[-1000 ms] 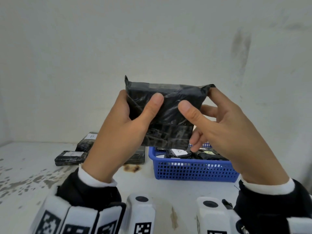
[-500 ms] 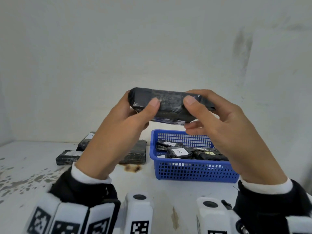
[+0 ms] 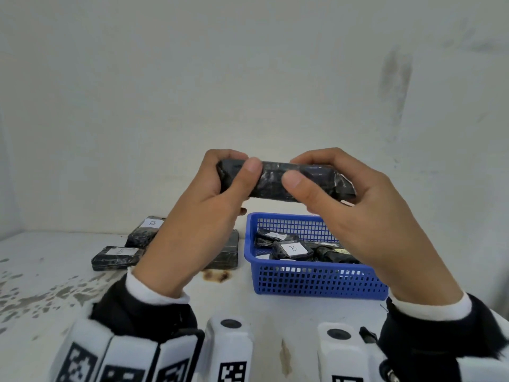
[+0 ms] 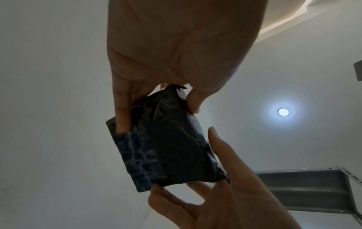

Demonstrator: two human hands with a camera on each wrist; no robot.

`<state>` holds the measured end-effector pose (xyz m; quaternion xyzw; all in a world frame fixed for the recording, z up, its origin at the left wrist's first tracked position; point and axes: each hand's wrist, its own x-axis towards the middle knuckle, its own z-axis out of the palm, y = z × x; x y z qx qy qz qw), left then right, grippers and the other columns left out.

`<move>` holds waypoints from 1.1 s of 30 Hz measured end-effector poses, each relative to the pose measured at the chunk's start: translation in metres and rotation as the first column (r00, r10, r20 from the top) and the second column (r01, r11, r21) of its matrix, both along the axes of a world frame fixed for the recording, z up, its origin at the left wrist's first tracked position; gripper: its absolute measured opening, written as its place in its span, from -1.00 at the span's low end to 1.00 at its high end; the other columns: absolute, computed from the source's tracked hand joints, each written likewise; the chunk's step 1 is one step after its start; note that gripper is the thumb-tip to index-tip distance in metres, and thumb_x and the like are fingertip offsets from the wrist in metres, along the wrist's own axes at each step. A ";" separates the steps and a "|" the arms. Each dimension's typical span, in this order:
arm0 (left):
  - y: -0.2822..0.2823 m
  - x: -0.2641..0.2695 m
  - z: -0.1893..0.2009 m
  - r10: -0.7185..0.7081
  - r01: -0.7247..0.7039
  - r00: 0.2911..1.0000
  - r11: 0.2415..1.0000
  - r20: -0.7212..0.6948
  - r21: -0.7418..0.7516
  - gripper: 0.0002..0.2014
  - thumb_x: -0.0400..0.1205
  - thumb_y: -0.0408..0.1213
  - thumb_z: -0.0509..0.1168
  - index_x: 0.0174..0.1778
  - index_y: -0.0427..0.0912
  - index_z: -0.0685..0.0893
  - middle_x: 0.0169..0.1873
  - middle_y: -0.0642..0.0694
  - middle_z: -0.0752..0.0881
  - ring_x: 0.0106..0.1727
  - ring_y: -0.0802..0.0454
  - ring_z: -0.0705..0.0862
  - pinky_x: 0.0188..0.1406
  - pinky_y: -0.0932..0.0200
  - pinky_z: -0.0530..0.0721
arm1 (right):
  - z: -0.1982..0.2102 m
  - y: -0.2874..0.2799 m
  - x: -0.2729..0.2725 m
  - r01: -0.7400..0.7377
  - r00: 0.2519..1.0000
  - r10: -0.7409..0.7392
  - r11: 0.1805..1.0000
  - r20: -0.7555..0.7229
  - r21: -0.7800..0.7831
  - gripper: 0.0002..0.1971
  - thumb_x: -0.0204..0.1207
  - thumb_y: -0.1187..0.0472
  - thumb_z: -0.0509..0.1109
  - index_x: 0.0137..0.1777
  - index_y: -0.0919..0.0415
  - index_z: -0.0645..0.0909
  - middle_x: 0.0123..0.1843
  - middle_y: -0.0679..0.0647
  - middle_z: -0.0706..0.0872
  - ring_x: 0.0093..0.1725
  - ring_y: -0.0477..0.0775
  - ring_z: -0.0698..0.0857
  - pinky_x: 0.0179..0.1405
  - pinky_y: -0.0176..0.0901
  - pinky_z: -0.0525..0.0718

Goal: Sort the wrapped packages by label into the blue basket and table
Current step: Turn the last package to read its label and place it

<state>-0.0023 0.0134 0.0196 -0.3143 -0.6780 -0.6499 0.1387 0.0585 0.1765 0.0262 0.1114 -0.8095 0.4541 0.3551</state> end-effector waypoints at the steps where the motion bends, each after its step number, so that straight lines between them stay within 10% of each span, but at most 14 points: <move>1: 0.000 0.001 0.001 -0.001 0.001 1.000 1.000 0.006 0.013 -0.59 0.43 0.24 0.21 0.07 0.09 0.62 -0.14 0.15 0.78 0.01 0.17 0.77 0.13 -0.05 0.74 | 0.000 0.000 0.001 0.009 1.000 -0.009 1.000 0.009 0.011 -0.75 0.35 -0.23 0.50 -0.01 -0.22 0.73 -0.04 -0.15 0.76 -0.25 -0.25 0.72 -0.24 -0.58 0.54; 6: 0.002 0.002 0.003 -0.084 0.054 0.988 0.975 0.132 0.215 -0.67 0.66 -0.07 0.23 0.32 -0.06 0.54 -0.29 0.08 0.85 -0.19 0.13 0.82 -0.04 -0.03 0.82 | -0.001 0.005 0.002 -0.041 0.999 0.041 0.999 0.003 -0.015 -0.71 0.30 -0.16 0.55 0.04 -0.27 0.75 0.24 -0.33 0.70 0.02 -0.23 0.76 -0.09 -0.49 0.64; 10: 0.003 0.000 0.003 -0.103 0.055 0.977 0.968 0.185 0.244 -0.47 0.67 -0.27 0.29 0.57 0.00 0.34 -0.03 -0.07 0.84 -0.10 0.13 0.81 0.23 0.12 0.65 | 0.000 0.005 0.002 -0.144 0.989 0.146 0.987 0.013 -0.076 -0.60 0.46 0.03 0.54 0.27 -0.37 0.67 0.39 -0.48 0.60 0.09 -0.05 0.82 -0.13 -0.26 0.78; 14: 0.003 -0.001 0.002 -0.162 0.132 0.969 0.978 0.187 0.159 -0.43 0.64 -0.30 0.31 0.59 -0.08 0.34 0.12 -0.07 0.81 0.07 0.01 0.81 0.34 -0.02 0.62 | -0.001 0.008 0.000 -0.109 0.994 0.107 0.991 -0.028 -0.076 -0.24 0.49 0.11 0.55 0.51 -0.58 0.29 0.27 -0.72 0.51 -0.01 -0.43 0.77 -0.01 -0.40 0.72; 16: 0.002 -0.003 0.001 -0.155 0.134 0.974 0.982 0.166 0.134 -0.48 0.65 -0.36 0.29 0.55 -0.08 0.41 0.18 -0.06 0.78 0.10 0.01 0.81 0.24 0.01 0.71 | 0.000 0.008 0.000 -0.080 0.997 0.082 0.991 0.016 -0.108 -0.10 0.35 -0.08 0.57 0.58 -0.60 0.15 0.47 -0.48 0.46 0.01 -0.46 0.76 0.08 -0.46 0.69; 19: 0.003 -0.003 0.000 -0.133 0.120 0.983 0.987 0.128 0.103 -0.51 0.63 -0.32 0.32 0.50 -0.04 0.47 0.18 0.00 0.78 0.12 0.05 0.79 0.16 0.04 0.75 | 0.000 0.008 -0.003 -0.080 0.994 0.088 0.990 0.068 -0.115 -0.06 0.41 -0.03 0.56 0.68 -0.43 0.09 0.30 -0.17 0.77 0.17 -0.18 0.80 0.40 -0.03 0.64; 33: 0.004 -0.002 -0.002 -0.096 0.090 0.990 0.994 0.103 0.053 -0.69 0.60 -0.03 0.31 0.26 0.05 0.60 0.03 0.13 0.82 0.05 0.10 0.80 0.14 0.00 0.67 | -0.001 0.003 -0.004 -0.074 0.990 0.087 0.990 0.107 -0.122 -0.42 0.35 -0.19 0.45 0.41 -0.18 0.54 0.08 -0.07 0.86 0.01 0.00 0.87 0.20 0.11 0.78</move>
